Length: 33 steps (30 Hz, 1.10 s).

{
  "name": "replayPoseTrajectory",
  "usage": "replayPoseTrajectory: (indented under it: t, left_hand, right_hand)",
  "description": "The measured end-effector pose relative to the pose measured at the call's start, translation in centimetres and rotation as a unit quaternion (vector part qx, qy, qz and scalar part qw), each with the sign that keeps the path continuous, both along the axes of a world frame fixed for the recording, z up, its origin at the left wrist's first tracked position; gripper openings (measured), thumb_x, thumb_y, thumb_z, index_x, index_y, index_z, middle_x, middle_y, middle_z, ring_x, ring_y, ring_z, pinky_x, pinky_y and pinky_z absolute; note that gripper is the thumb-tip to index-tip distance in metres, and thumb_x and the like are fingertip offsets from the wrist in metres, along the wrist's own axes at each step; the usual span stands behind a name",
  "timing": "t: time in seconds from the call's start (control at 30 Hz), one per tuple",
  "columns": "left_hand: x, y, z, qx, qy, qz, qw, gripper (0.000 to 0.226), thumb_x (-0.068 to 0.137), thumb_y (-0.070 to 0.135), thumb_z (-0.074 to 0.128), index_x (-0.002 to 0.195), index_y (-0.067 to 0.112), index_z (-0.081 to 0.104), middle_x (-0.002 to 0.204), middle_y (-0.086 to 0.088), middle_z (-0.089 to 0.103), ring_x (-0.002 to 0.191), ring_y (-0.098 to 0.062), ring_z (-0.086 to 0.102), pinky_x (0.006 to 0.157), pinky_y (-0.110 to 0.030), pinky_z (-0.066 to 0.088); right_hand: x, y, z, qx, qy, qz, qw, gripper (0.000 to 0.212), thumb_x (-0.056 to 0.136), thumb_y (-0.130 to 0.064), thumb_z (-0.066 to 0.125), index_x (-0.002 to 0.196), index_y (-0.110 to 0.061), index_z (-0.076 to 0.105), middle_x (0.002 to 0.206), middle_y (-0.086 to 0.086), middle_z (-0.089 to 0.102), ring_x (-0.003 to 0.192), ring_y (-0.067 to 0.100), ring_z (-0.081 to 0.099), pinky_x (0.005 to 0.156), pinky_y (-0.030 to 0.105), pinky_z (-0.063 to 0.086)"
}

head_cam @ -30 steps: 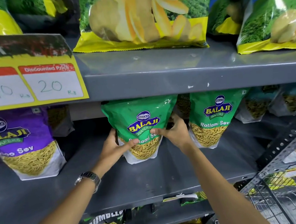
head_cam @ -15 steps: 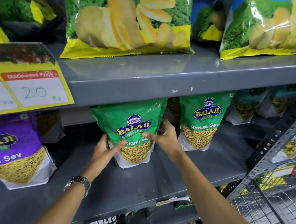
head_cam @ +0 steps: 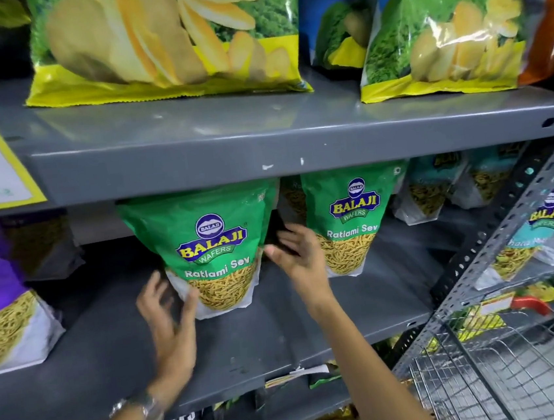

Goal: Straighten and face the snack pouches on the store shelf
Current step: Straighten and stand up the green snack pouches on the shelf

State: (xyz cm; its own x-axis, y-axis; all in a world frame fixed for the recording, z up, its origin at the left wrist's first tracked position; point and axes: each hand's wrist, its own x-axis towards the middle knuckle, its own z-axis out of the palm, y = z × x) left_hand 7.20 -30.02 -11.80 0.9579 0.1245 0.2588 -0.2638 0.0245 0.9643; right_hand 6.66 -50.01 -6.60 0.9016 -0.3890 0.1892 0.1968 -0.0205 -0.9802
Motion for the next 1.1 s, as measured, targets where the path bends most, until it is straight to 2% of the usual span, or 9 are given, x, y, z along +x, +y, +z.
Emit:
replayPoseTrajectory:
  t: [0.1,0.2,0.3,0.43,0.57,0.63,0.77,0.93,1.1]
  left_hand:
    - [-4.9,-3.2,-0.2,0.026,-0.033,-0.072,0.996,0.052,0.071,0.051,0.064,0.118,0.040,0.045,0.125,0.014,0.050,0.115,-0.003,0.050,0.101,-0.026,0.040]
    - [-6.3,-7.9,0.6,0.065,-0.023,-0.212,0.975,0.045,0.075,0.045,0.060,0.117,0.036,0.048,0.125,0.024,0.054,0.120,-0.001,0.049,0.104,-0.024,0.039]
    - [-3.9,-13.1,2.2,0.088,0.015,-0.240,0.967,0.060,0.074,0.059,0.053,0.127,0.037,0.039,0.139,0.019,0.044,0.130,0.003,0.038,0.111,-0.027,0.031]
    - [1.3,-18.5,3.8,0.080,0.133,-0.207,0.966,0.076,0.087,0.058,0.046,0.148,0.024,0.017,0.157,0.003,0.022,0.144,-0.017,0.021,0.117,-0.040,0.019]
    - [3.6,-20.9,4.7,0.047,0.187,-0.220,0.956,0.052,0.090,0.054,0.044,0.130,0.021,0.045,0.129,0.002,0.055,0.118,-0.018,0.053,0.093,-0.026,0.042]
    - [3.5,-21.2,4.6,0.027,0.198,-0.227,0.953,0.032,0.093,0.049,0.042,0.115,0.026,0.048,0.112,0.005,0.056,0.101,-0.013,0.054,0.083,-0.022,0.040]
    - [3.3,-20.7,4.2,0.054,0.183,-0.227,0.955,0.045,0.087,0.061,0.044,0.120,0.030,0.050,0.115,0.005,0.058,0.103,-0.014,0.053,0.092,-0.027,0.038]
    - [1.5,-20.3,4.2,0.054,0.203,-0.240,0.948,0.090,0.062,0.081,0.047,0.134,0.026,0.045,0.134,0.001,0.058,0.119,-0.019,0.055,0.105,-0.042,0.043]
    - [-1.3,-20.2,4.3,0.056,0.213,-0.237,0.946,0.071,0.062,0.081,0.044,0.117,0.035,0.049,0.130,0.001,0.058,0.118,-0.021,0.055,0.101,-0.041,0.043]
  right_hand:
    - [-2.8,-4.3,-1.6,0.062,-0.060,-0.201,0.976,0.024,0.080,-0.003,0.068,0.092,-0.021,0.059,0.086,0.002,0.064,0.077,0.004,0.062,0.076,0.021,0.049]
    - [-3.4,-9.4,-2.3,0.103,-0.065,-0.335,0.934,0.019,0.088,-0.004,0.058,0.089,-0.023,0.056,0.086,-0.004,0.058,0.082,0.007,0.058,0.083,0.026,0.046]
    - [-2.2,-13.1,-1.9,0.094,-0.014,-0.277,0.956,0.023,0.093,-0.014,0.052,0.116,-0.013,0.051,0.108,0.002,0.057,0.110,0.022,0.051,0.098,0.036,0.039]
    - [-0.5,-15.5,-1.5,0.060,0.032,-0.150,0.986,0.047,0.097,-0.012,0.040,0.143,-0.013,0.029,0.148,0.014,0.038,0.133,0.027,0.041,0.103,0.037,0.041]
    - [-0.5,-16.4,-1.8,0.060,0.065,-0.092,0.992,0.043,0.098,-0.016,0.039,0.140,-0.009,0.035,0.133,0.011,0.054,0.113,0.019,0.058,0.079,0.018,0.053]
    - [-1.0,-16.1,-1.4,0.040,0.090,-0.070,0.993,0.036,0.098,-0.018,0.039,0.134,-0.011,0.043,0.114,0.001,0.062,0.096,0.006,0.061,0.067,0.013,0.053]
    - [-1.7,-15.7,-1.1,0.011,0.089,-0.081,0.993,0.025,0.098,-0.024,0.040,0.120,-0.023,0.052,0.117,0.000,0.062,0.102,0.011,0.059,0.073,0.024,0.047]
    - [-3.4,-15.4,-1.1,0.026,0.096,-0.098,0.990,0.027,0.099,-0.022,0.038,0.123,-0.021,0.050,0.107,-0.006,0.063,0.093,0.007,0.062,0.064,0.017,0.054]
    - [-5.4,-15.2,-1.4,0.023,0.093,-0.117,0.988,0.025,0.099,-0.020,0.038,0.120,-0.021,0.050,0.109,-0.002,0.063,0.092,0.008,0.063,0.064,0.014,0.056]
